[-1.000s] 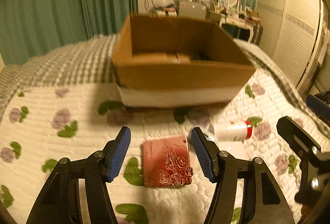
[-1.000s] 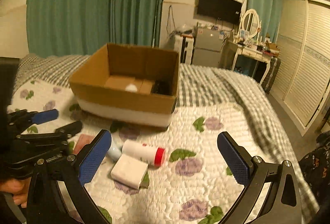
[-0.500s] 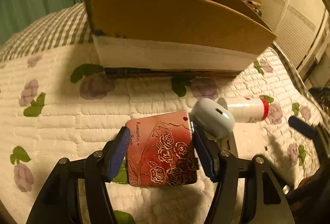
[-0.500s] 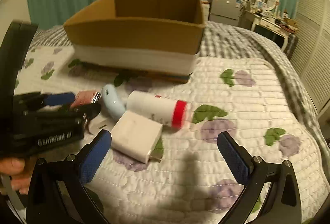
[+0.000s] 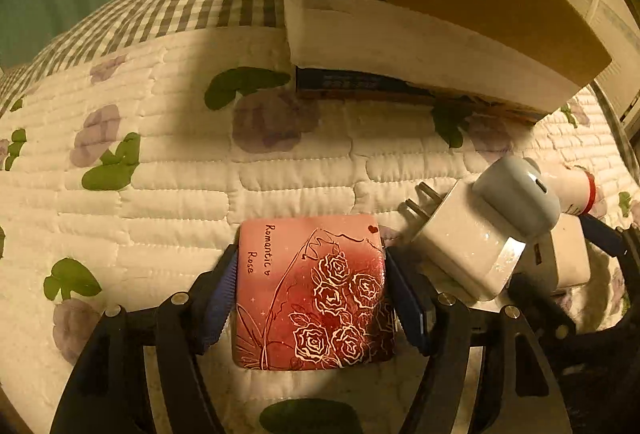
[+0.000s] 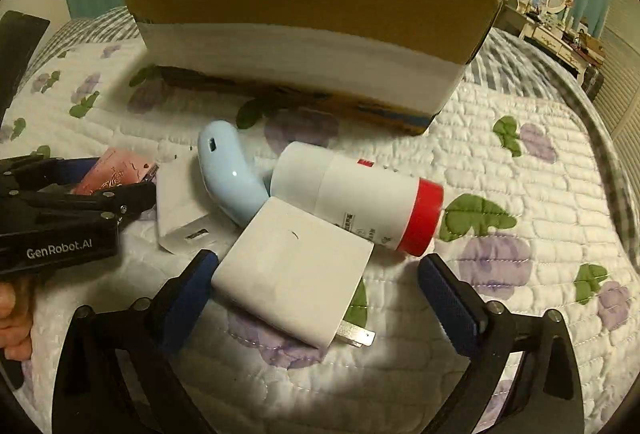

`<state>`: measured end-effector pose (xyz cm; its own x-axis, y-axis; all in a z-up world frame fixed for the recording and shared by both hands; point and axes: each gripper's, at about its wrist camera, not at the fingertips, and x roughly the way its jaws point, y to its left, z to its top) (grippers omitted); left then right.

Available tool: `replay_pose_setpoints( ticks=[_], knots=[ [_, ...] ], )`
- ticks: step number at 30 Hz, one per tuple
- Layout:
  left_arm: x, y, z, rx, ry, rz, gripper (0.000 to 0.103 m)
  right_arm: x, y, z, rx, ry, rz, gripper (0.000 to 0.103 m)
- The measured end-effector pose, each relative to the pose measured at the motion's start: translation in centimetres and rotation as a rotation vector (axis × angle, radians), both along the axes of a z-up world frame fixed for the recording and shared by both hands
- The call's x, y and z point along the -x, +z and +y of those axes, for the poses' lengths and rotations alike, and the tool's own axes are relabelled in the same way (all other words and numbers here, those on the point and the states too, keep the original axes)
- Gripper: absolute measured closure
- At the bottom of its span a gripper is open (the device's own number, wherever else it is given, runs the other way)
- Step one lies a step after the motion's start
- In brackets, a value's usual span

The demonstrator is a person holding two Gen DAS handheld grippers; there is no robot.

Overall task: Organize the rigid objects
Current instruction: 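Grasp the pink rose card case with the left tool while the right tool grasps the white square charger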

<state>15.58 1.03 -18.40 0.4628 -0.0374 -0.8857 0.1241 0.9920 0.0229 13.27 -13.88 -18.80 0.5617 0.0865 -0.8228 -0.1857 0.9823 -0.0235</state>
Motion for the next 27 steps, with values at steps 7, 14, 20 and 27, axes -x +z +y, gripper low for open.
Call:
replay_pose_setpoints(
  ticks=[7,14,20,27],
  knots=[
    [1.5,0.9,0.4,0.027,0.003,-0.026,0.033,0.7,0.5,0.0,-0.006,0.013,-0.013,0.036],
    [4.5,2.7,1.4,0.05,0.0,-0.09,0.034,1.4,1.2,-0.4,-0.035,-0.004,-0.027,0.036],
    [7.0,5.0,1.5,0.033,-0.001,-0.162,0.034,3.5,2.9,-0.2,-0.035,0.001,-0.073,0.036],
    [9.4,7.8,1.1,0.065,0.015,-0.223,0.034,5.6,4.7,-0.5,-0.057,-0.003,-0.101,0.036]
  ],
)
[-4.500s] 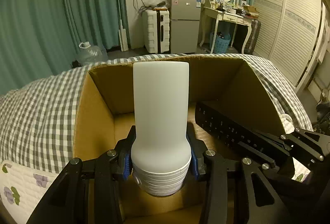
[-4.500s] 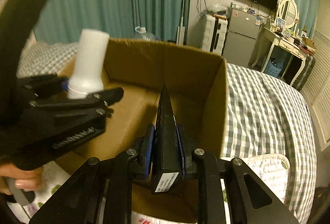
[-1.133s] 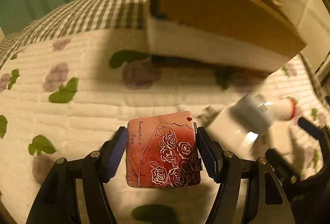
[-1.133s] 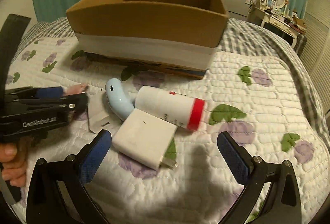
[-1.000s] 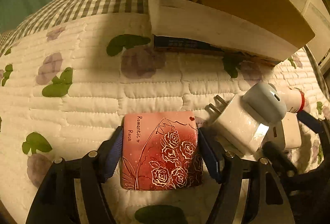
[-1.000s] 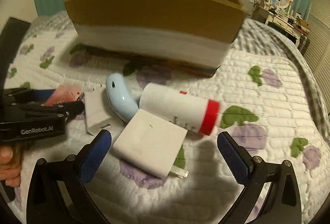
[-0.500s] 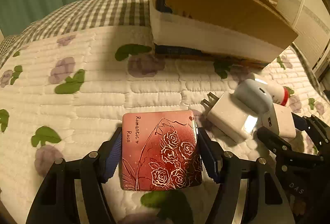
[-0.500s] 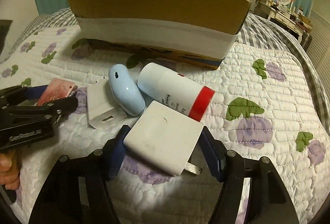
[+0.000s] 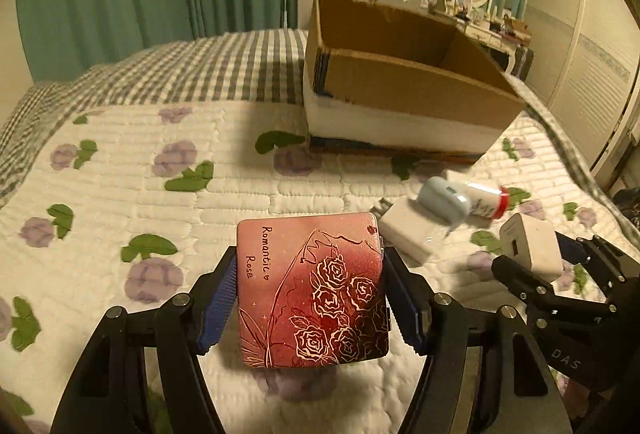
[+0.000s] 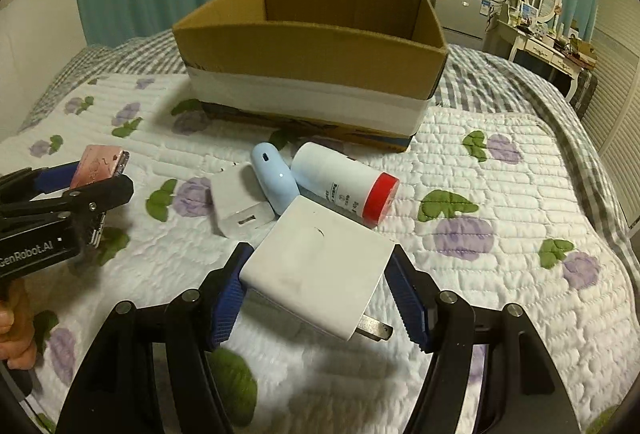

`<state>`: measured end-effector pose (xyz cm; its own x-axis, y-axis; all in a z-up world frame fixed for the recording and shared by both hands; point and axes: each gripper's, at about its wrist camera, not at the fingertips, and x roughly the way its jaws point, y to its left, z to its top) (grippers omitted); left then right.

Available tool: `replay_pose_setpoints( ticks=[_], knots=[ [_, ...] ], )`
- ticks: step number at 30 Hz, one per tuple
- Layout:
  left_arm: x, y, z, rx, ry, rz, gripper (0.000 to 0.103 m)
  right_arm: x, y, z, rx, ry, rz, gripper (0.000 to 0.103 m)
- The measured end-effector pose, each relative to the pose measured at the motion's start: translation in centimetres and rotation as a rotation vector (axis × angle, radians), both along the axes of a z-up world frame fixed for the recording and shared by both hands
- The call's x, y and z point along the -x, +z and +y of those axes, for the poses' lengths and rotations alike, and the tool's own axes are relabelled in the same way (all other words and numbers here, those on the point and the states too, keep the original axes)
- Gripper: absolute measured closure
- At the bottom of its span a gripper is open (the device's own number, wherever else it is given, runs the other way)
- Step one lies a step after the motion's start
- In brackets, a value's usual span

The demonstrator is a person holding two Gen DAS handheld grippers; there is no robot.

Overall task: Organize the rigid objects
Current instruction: 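Grasp the pink rose card case with the left tool while the right tool grasps the white square charger, then carry the card case and charger into the box and open both tools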

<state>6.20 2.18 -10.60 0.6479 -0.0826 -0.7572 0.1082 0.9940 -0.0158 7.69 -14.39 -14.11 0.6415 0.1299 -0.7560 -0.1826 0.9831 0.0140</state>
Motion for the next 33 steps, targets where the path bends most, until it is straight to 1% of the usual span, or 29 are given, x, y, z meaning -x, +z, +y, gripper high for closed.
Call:
replay_pose_setpoints(
  ticks=[7,14,21,24,30,33],
  knots=[
    [1.9,3.4,-0.1,0.023,-0.015,-0.066,0.034,2.7,3.1,-0.1,-0.014,-0.006,-0.063,0.036],
    [4.6,7.6,-0.7,0.011,-0.044,-0.155,0.034,6.0,7.4,-0.2,-0.018,-0.007,-0.161,0.036],
    [6.7,12.2,-1.1,0.049,-0.051,-0.26,0.034,8.7,13.1,-1.4,-0.037,-0.022,-0.279,0.036],
    [7.4,13.9,-1.4,0.051,-0.054,-0.313,0.034,9.6,15.2,-1.8,-0.046,-0.029,-0.325,0.036],
    [7.6,17.4,-1.6,0.08,-0.063,-0.395,0.034,10.5,20.1,-2.2,-0.073,-0.044,-0.431,0.036],
    [7.4,19.1,-1.5,0.086,-0.038,-0.433,0.034,10.5,22.4,-2.3,-0.077,-0.045,-0.485,0.036]
  ],
)
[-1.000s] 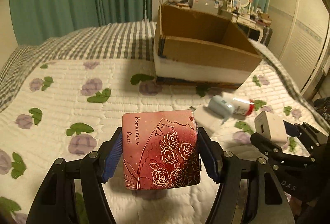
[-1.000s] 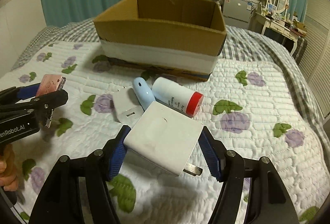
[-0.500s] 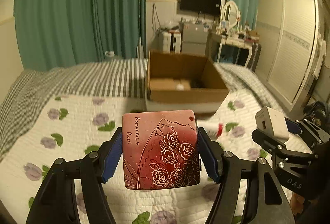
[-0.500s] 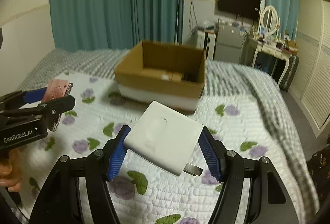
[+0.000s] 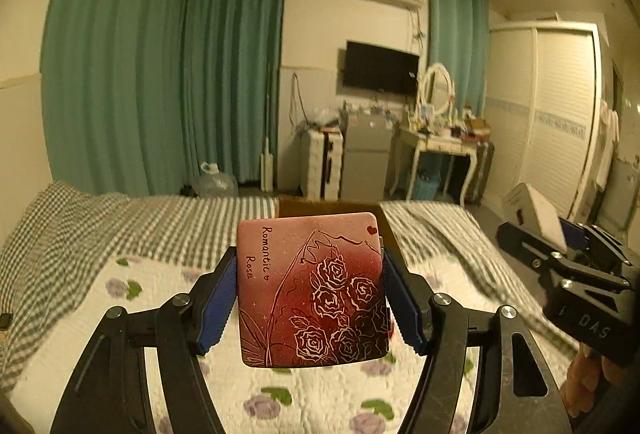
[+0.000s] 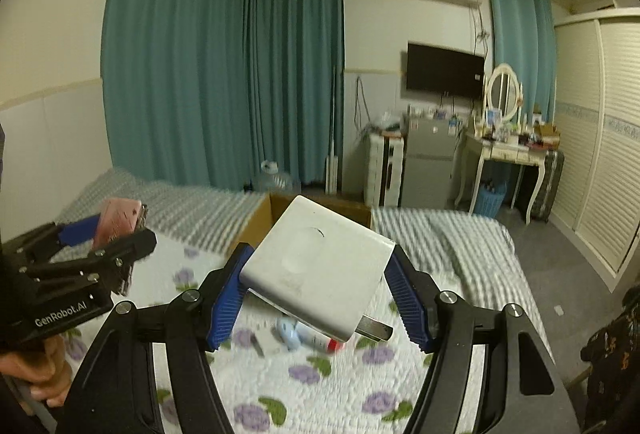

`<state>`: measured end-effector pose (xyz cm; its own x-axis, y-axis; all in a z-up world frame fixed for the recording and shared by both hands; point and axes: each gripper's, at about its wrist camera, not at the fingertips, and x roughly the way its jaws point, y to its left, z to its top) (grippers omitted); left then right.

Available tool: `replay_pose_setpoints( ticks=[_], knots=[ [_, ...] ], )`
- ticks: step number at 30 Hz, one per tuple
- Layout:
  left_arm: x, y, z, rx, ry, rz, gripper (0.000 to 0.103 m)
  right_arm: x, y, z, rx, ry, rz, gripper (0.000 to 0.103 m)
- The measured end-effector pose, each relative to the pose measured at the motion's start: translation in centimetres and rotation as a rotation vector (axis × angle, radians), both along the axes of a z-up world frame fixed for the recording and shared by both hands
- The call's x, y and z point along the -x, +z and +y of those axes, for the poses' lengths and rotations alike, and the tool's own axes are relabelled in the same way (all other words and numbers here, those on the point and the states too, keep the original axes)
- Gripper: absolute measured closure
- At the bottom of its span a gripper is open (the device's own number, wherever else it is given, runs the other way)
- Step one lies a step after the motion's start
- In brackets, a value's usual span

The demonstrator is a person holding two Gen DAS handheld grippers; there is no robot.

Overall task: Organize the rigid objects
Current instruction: 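Carry the card case and charger into the box and open both tools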

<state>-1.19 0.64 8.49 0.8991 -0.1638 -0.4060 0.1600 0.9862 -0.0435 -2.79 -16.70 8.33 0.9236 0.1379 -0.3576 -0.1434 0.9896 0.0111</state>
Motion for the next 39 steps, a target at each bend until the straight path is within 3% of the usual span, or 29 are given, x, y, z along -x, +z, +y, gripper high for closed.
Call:
replay_pose_setpoints(
  ticks=[8,17,29,39],
  knots=[
    [-2.5,3.2,0.0,-0.003,-0.003,-0.086,0.034,-1.5,4.7,0.3,0.007,0.0,-0.108,0.036],
    [-7.8,5.3,0.2,0.02,-0.004,-0.157,0.034,-5.4,5.8,1.6,0.043,0.004,-0.17,0.036],
    [-16.7,0.5,-1.1,-0.009,-0.02,-0.071,0.034,-14.1,2.0,2.0,0.063,-0.005,-0.101,0.036],
    [-23.5,-5.6,-3.0,-0.042,-0.053,0.051,0.034,-22.5,-4.6,1.8,0.077,0.007,0.047,0.036]
  ],
)
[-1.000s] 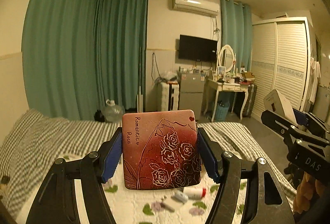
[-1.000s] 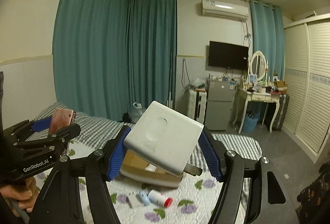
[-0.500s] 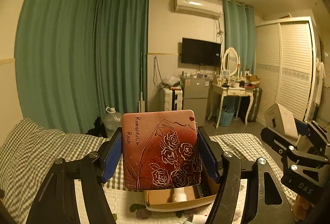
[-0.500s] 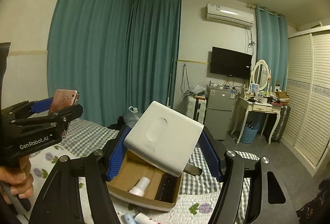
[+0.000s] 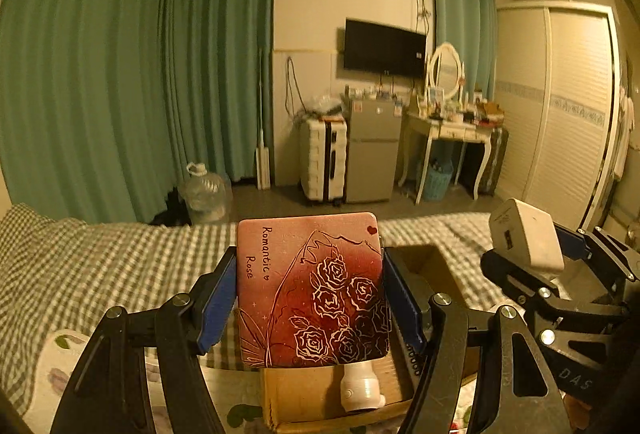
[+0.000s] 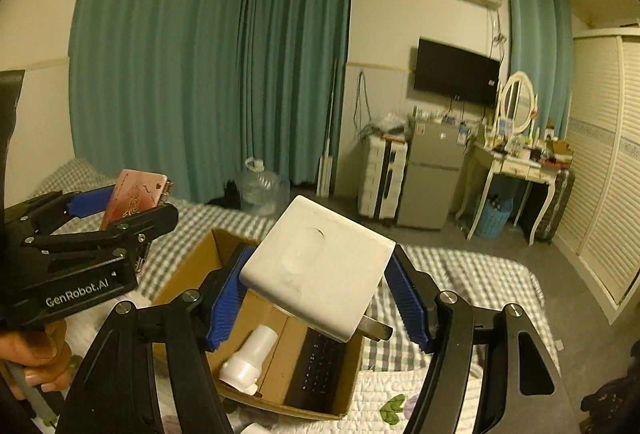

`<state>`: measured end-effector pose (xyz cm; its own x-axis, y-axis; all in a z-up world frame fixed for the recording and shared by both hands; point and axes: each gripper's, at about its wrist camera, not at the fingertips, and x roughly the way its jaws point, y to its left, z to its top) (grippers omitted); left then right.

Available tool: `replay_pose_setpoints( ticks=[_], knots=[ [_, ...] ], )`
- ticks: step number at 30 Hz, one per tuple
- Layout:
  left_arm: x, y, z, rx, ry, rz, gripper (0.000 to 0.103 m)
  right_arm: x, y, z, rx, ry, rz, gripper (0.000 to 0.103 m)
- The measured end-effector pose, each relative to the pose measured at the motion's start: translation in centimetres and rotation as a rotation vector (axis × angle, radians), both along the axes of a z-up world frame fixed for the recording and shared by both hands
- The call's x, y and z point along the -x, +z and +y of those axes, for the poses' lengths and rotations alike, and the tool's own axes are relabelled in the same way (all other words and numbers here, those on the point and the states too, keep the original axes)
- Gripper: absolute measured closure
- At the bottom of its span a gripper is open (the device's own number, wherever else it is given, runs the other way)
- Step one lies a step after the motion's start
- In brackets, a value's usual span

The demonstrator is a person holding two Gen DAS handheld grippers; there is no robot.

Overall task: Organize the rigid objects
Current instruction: 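Carry the card case and charger into the box and open both tools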

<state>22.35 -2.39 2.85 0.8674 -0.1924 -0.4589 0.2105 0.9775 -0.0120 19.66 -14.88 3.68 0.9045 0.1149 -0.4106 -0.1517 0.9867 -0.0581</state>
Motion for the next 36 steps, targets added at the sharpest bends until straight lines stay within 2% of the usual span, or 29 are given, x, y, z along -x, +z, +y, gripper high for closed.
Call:
replay_pose_setpoints(
  ticks=[7,15,21,26,28,31,33,35,36],
  knots=[
    [-4.2,-3.9,-1.3,-0.017,-0.026,0.109,0.034,-4.7,-4.8,-0.3,0.02,0.03,0.148,0.036],
    [-7.2,-7.7,-3.8,-0.078,-0.067,0.231,0.034,-7.4,-9.1,-0.2,0.088,0.064,0.265,0.036],
    [-8.6,-9.0,-3.8,-0.097,-0.061,0.324,0.033,-8.4,-11.7,0.2,0.129,0.081,0.34,0.036],
    [-9.0,-9.5,-4.6,-0.165,-0.048,0.35,0.031,-8.6,-13.1,1.4,0.201,0.087,0.371,0.036],
    [-8.8,-9.5,-4.5,-0.158,-0.043,0.349,0.031,-8.6,-13.4,1.6,0.211,0.097,0.385,0.036],
    [-8.5,-9.2,-4.0,-0.113,-0.049,0.342,0.031,-8.8,-13.8,1.6,0.19,0.111,0.412,0.035],
    [-8.3,-9.0,-3.5,-0.07,-0.05,0.355,0.031,-8.4,-13.6,1.5,0.186,0.099,0.397,0.034],
    [-8.0,-8.7,-3.2,-0.035,-0.065,0.361,0.031,-7.4,-12.8,1.3,0.18,0.081,0.356,0.025],
    [-7.9,-8.5,-3.0,-0.032,-0.05,0.365,0.031,-7.1,-12.2,1.0,0.172,0.07,0.334,0.023]
  ],
)
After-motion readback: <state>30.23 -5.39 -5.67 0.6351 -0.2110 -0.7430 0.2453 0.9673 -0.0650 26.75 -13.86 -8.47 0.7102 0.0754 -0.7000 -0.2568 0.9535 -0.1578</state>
